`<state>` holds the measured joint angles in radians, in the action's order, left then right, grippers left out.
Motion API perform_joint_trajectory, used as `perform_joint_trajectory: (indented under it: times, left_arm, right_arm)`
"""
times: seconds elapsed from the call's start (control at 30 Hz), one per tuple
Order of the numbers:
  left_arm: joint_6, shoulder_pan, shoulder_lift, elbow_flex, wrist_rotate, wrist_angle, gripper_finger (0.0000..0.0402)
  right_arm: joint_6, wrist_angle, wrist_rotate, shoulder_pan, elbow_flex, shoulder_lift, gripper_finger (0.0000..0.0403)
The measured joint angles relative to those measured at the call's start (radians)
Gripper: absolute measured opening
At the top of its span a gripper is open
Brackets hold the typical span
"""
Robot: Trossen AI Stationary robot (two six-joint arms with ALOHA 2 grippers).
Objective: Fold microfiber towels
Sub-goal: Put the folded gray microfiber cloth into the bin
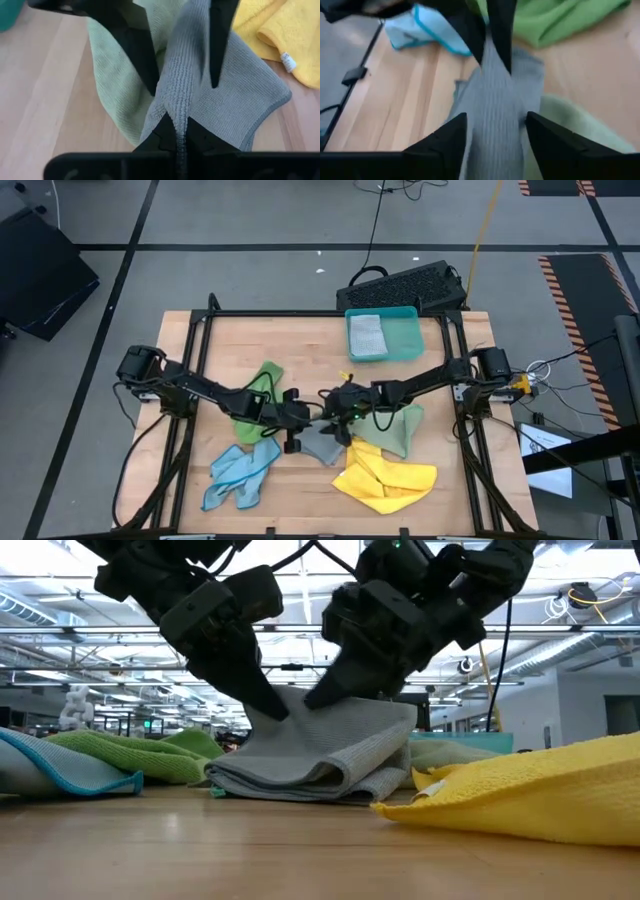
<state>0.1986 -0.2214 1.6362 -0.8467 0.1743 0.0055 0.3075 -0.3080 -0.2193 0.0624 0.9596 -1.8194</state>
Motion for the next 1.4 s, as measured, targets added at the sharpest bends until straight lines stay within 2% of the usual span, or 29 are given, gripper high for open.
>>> perform_joint_trajectory:
  times: [0.23, 0.43, 0.57, 0.67, 0.87, 1.0, 1.17, 1.3, 1.4]
  left_arm:
    - [-0.006, -0.016, 0.000, 0.000, 0.012, 0.023, 0.0004]
    - [-0.007, -0.016, 0.000, 0.000, 0.035, 0.048, 0.0012]
    - [0.055, -0.025, 0.000, 0.000, 0.035, 0.065, 0.0032]
    - [0.115, -0.042, 0.000, 0.000, 0.051, 0.036, 0.0086]
    - [0.118, -0.054, 0.000, 0.000, 0.298, 0.031, 0.0193]
    - [0.115, -0.022, 0.000, 0.000, 0.272, 0.031, 0.0235]
    - [0.077, 0.023, 0.000, 0.000, 0.245, 0.096, 0.0256]
    - [0.066, 0.053, 0.000, 0.000, 0.244, 0.154, 0.0254]
    - [0.069, 0.058, 0.000, 0.000, 0.231, 0.156, 0.0245]
  right_arm:
    - [-0.007, 0.046, -0.049, 0.000, -0.001, -0.001, 0.0129]
    - [-0.058, 0.064, -0.063, 0.000, -0.001, -0.001, 0.0013]
    - [-0.085, 0.155, -0.041, -0.004, -0.001, 0.046, 0.0013]
    - [-0.125, 0.303, 0.052, -0.010, -0.002, 0.137, 0.0005]
    - [-0.160, 0.529, 0.207, -0.039, -0.002, 0.370, 0.0004]
    - [-0.164, 0.646, 0.344, -0.085, -0.002, 0.522, 0.0004]
    - [-0.155, 0.738, 0.532, -0.193, -0.003, 0.667, 0.0004]
    - [-0.160, 0.762, 0.544, -0.326, -0.002, 0.742, 0.0004]
    - [-0.171, 0.761, 0.532, -0.441, -0.002, 0.749, 0.0004]
